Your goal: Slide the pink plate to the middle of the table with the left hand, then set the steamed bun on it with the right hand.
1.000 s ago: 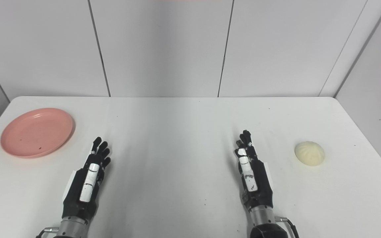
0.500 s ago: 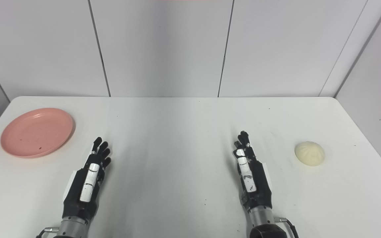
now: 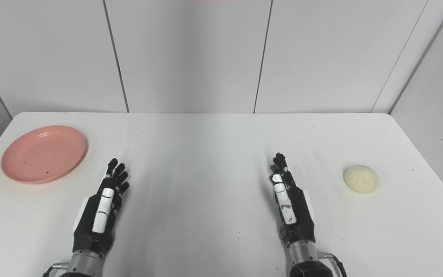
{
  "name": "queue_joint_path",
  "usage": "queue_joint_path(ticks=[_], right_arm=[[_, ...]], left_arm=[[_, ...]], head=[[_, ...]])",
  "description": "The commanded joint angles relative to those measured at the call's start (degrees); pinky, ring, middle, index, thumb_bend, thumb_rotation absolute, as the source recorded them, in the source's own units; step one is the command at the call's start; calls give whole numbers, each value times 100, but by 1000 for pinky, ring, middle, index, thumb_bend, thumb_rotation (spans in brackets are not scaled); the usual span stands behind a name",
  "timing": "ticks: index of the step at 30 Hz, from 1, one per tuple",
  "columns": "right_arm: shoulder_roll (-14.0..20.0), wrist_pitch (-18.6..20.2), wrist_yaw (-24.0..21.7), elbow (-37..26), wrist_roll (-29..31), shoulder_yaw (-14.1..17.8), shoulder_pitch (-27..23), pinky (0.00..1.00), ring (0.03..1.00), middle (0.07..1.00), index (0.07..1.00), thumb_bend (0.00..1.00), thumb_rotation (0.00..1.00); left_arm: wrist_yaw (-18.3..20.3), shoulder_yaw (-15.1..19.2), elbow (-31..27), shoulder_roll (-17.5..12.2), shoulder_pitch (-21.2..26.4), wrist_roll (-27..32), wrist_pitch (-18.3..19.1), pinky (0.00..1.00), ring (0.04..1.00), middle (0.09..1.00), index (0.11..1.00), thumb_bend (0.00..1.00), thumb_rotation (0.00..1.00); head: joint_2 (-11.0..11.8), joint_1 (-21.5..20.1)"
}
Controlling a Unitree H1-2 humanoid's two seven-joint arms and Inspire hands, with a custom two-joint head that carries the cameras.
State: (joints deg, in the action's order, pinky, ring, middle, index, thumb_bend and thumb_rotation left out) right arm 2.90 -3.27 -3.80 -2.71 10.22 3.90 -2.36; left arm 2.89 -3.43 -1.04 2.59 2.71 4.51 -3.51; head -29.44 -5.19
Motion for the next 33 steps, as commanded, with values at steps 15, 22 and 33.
queue_joint_path(ticks=[15,22,33], right_arm=[[158,-329,-224,448,137,68,157,996,982,974,973,738,830],[267,-574,-341,719,212,130,155,1000,986,983,983,735,848],[438,-971,-545,1245,350,201,68,1000,1000,1000,997,688,880]], left_arm=[[-100,-119,249,162,121,-293,-340,1000,1000,1000,1000,693,879],[-155,-200,442,294,115,-413,-513,1000,1000,1000,1000,681,874],[-359,-270,894,480,182,-751,-903,1000,1000,1000,1000,634,886]], head=[[309,479],[642,819],[1112,1360]])
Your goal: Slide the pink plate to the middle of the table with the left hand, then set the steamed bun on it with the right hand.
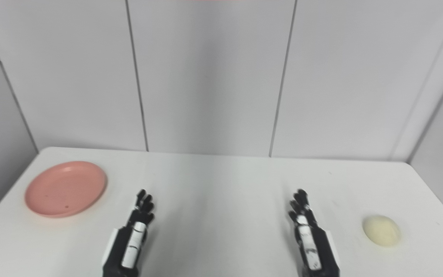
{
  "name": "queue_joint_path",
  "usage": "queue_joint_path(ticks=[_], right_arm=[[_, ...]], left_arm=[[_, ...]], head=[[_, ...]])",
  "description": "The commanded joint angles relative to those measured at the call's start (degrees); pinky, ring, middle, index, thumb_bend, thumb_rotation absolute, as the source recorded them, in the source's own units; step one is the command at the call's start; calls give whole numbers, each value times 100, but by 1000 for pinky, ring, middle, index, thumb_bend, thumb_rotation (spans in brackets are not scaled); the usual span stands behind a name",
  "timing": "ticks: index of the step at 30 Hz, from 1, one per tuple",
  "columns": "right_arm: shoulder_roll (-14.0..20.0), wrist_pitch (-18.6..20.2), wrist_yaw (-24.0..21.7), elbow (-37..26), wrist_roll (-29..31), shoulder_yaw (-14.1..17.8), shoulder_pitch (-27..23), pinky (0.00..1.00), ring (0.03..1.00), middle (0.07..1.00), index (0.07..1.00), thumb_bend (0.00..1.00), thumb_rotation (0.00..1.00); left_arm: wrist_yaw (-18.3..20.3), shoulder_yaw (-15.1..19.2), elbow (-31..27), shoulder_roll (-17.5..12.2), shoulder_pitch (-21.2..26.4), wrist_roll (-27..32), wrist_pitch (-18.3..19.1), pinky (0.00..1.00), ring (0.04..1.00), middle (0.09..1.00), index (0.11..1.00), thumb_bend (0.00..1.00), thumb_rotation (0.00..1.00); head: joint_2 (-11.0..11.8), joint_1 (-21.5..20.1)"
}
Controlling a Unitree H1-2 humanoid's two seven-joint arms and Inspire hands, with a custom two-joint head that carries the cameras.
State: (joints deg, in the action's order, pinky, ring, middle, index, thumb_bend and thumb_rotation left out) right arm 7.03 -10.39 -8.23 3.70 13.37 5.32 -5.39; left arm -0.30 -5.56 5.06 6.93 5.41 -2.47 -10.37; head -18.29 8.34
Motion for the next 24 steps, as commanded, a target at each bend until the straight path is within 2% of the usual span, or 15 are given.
queue_joint_path(ticks=[1,5,10,16,24], right_arm=[[31,-279,-110,637,40,65,363,1000,1000,1000,999,685,884],[67,-343,-148,786,73,81,316,1000,1000,1000,1000,668,905],[91,-287,-126,826,123,95,288,1000,1000,1000,1000,665,919],[137,-262,-172,783,184,107,296,1000,1000,1000,1000,674,914],[148,-118,-156,608,212,123,336,1000,1000,1000,1000,693,925]], left_arm=[[-49,-59,325,55,-79,-70,-254,1000,1000,1000,1000,625,881],[-102,-72,487,89,-32,-138,-361,1000,1000,1000,1000,595,869],[-160,-81,575,104,13,-276,-428,1000,989,1000,1000,574,871],[-196,-96,561,143,24,-326,-396,992,980,1000,1000,585,866],[-217,-123,459,187,3,-399,-274,987,985,1000,1000,625,886]], head=[[-3,7],[140,156],[154,252],[30,406],[-205,343]])
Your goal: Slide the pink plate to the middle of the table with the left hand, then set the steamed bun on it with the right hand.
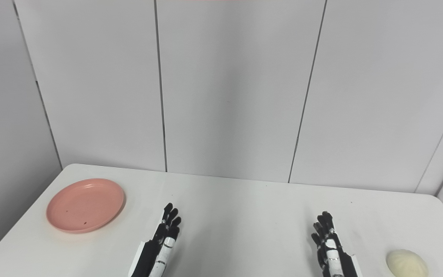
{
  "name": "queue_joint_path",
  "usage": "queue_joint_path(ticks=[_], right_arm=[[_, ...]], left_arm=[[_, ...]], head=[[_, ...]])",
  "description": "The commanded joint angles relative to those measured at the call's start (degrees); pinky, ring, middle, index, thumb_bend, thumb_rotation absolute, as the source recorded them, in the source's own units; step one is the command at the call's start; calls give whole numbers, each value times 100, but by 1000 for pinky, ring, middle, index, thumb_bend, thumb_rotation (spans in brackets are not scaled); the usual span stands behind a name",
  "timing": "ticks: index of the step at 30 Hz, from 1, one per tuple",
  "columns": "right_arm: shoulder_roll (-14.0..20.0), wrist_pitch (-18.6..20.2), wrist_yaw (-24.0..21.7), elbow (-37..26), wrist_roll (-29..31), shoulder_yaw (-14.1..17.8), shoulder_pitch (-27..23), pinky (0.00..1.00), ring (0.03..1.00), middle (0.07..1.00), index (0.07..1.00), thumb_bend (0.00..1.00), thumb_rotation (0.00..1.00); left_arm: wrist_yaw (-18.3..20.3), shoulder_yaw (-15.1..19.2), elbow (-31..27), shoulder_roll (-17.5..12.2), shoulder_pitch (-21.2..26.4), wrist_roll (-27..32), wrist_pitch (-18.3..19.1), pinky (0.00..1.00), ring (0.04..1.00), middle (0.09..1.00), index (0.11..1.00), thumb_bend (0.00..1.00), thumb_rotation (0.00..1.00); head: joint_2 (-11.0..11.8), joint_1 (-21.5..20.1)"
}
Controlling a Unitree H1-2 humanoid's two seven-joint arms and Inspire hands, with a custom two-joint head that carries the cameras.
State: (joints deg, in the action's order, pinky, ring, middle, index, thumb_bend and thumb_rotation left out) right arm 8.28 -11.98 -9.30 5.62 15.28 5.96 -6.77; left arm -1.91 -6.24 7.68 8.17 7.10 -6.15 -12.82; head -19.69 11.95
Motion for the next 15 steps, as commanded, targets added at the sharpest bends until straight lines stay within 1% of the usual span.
queue_joint_path(ticks=[1,2,7,8,9,10,11,12,13,14,15], right_arm=[[24,40,-47,401,16,57,476,1000,1000,1000,1000,691,928],[27,39,-47,381,10,55,481,1000,1000,1000,1000,689,930],[21,114,-62,243,75,55,524,1000,1000,1000,1000,701,908],[23,137,-60,214,83,53,529,1000,1000,1000,1000,701,907],[31,155,-57,182,78,50,531,1000,1000,1000,1000,696,908],[36,169,-48,159,73,49,532,1000,1000,1000,1000,691,915],[40,198,-35,122,68,50,533,1000,1000,1000,1000,687,919],[42,227,-17,91,62,54,534,1000,1000,1000,1000,684,921],[43,264,4,42,53,58,538,1000,1000,1000,1000,688,918],[44,291,16,8,46,61,541,1000,1000,1000,1000,689,918],[42,332,33,-49,41,68,550,1000,1000,1000,999,691,914]], left_arm=[[-58,-57,186,70,-170,-36,-12,994,990,1000,1000,621,897],[-52,-59,160,75,-178,-33,8,998,992,1000,1000,619,905],[-36,-63,146,110,-188,4,24,1000,1000,1000,1000,625,933],[-38,-61,154,117,-182,7,19,1000,1000,1000,1000,626,935],[-38,-62,143,124,-177,5,38,1000,1000,1000,1000,629,936],[-49,-63,140,128,-171,-12,49,1000,1000,1000,1000,639,937],[-52,-65,123,129,-166,-20,68,1000,1000,1000,1000,643,940],[-50,-67,110,126,-160,-25,89,1000,1000,1000,1000,648,940],[-45,-68,68,125,-159,-25,135,1000,1000,1000,1000,667,939],[-40,-69,36,124,-160,-22,170,1000,1000,1000,1000,674,938],[-33,-71,-14,122,-164,-18,216,1000,1000,1000,1000,681,938]], head=[[-65,-18],[-136,-11],[-217,41],[-239,47],[-309,44],[-309,44],[-392,5],[-392,5],[-511,-51],[-511,-51],[-598,-72]])
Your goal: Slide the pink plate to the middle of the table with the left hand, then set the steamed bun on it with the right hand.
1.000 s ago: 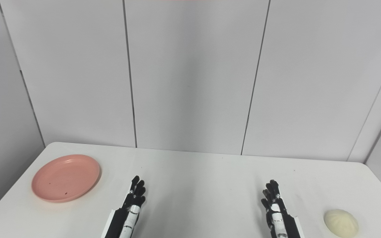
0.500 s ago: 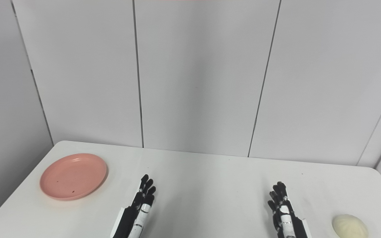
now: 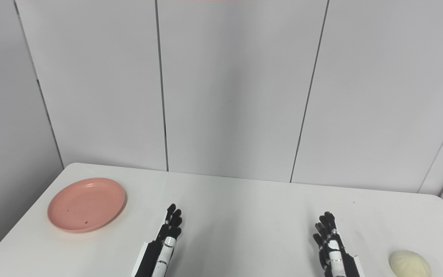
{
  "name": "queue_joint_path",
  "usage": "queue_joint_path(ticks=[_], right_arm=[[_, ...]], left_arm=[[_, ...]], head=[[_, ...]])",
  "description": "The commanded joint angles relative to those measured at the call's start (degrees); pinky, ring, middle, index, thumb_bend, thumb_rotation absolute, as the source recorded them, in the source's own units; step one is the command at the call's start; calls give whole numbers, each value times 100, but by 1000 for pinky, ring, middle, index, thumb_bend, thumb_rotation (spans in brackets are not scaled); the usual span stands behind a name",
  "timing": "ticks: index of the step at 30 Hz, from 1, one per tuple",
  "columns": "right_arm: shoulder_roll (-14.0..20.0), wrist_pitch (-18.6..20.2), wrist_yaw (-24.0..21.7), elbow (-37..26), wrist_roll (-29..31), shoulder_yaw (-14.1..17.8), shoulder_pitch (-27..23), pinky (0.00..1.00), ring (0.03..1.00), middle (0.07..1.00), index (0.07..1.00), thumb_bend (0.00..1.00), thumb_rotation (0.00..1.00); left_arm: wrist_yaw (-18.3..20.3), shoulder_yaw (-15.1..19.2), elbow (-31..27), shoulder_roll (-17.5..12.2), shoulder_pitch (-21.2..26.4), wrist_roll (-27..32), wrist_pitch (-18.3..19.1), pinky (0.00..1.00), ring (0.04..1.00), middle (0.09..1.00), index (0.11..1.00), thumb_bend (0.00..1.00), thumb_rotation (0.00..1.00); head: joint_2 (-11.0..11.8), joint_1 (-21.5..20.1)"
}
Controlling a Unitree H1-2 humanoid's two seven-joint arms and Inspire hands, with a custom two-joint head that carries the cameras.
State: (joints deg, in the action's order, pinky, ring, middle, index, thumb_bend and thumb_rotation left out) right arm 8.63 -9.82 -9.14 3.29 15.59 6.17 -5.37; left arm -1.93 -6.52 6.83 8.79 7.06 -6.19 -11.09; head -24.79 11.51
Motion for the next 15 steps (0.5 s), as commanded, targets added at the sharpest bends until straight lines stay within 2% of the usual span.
queue_joint_path(ticks=[1,5,15], right_arm=[[7,146,23,140,7,53,418,1000,1000,1000,999,691,913],[44,216,-8,-16,16,61,452,1000,1000,1000,1000,688,905],[59,306,27,-137,-19,55,419,1000,990,996,998,680,884]], left_arm=[[-23,-43,29,58,-163,-1,89,1000,1000,1000,1000,680,938],[-15,-52,-130,82,-183,43,245,1000,1000,1000,1000,667,937],[12,-49,-256,25,-167,81,345,1000,1000,1000,1000,666,932]], head=[[-88,-28],[-245,41],[-377,-115]])
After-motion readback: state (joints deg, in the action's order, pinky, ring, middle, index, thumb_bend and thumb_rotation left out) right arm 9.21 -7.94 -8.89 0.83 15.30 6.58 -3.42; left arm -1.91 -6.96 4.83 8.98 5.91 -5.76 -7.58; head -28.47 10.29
